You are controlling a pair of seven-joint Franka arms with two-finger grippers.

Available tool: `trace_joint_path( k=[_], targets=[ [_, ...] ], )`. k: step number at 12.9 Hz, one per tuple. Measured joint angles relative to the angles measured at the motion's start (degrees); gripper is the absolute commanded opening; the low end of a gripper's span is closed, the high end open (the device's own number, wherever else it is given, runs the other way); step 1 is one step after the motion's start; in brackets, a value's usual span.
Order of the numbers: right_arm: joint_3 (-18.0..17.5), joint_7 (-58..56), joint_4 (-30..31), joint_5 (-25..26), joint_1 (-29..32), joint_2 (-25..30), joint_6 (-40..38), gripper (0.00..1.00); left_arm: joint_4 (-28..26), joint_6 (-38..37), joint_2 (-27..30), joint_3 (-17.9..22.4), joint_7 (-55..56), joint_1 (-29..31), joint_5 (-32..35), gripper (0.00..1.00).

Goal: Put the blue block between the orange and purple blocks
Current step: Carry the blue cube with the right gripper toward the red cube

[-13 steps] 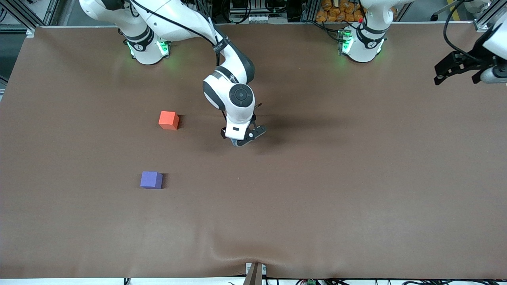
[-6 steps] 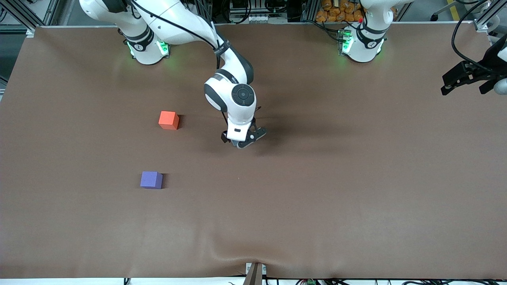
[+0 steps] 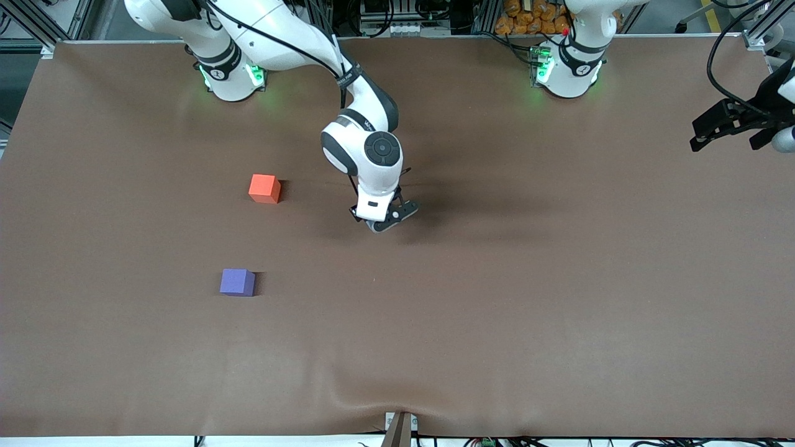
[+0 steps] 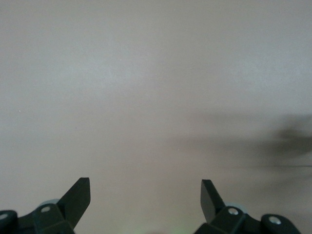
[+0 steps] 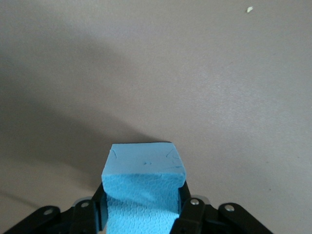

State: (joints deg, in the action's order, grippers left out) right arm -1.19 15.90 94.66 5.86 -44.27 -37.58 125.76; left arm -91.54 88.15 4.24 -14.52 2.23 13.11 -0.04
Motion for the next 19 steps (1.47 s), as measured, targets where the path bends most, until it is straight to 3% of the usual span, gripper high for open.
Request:
trace_joint_path(
  k=[2, 5, 8, 10, 12, 15, 19],
  targets=[
    [0.46, 3.42, -2.07, 0.00, 0.30, 2.91, -6.31, 0.00, -0.01, 0.00, -0.42, -0.01, 0.00, 0.00, -0.01, 1.00],
    [1.03, 5.52, -4.07, -1.22, 4.36, 12.72, -18.35, 0.00, 0.00, 0.00, -0.49, -0.04, 0.00, -0.01, -0.02, 1.00],
    [2.92, 5.40, -4.21, -2.25, 12.30, 23.55, -27.96, 0.00, 0.02, 0.00, -0.50, -0.05, 0.00, -0.01, -0.02, 1.00],
    [3.37, 4.80, -2.83, -2.56, 18.95, 25.74, -30.05, 0.00, 0.08, 0.00, -0.49, -0.06, 0.00, -0.01, -0.02, 1.00],
    [3.44, 2.55, -0.18, -2.78, 24.91, 24.91, -28.66, 0.00, 0.13, 0.00, -0.49, -0.05, 0.00, 0.00, -0.02, 1.00],
    [3.46, -1.10, 6.81, -6.29, 31.78, 23.35, -19.64, 0.00, 0.15, 0.00, -0.50, -0.01, 0.00, 0.04, -0.02, 1.00],
    [2.76, -3.86, 16.90, -8.95, 33.35, 21.88, -7.30, 0.00, 0.16, 0.00, -0.50, 0.00, 0.00, 0.15, -0.02, 1.00]
  ],
)
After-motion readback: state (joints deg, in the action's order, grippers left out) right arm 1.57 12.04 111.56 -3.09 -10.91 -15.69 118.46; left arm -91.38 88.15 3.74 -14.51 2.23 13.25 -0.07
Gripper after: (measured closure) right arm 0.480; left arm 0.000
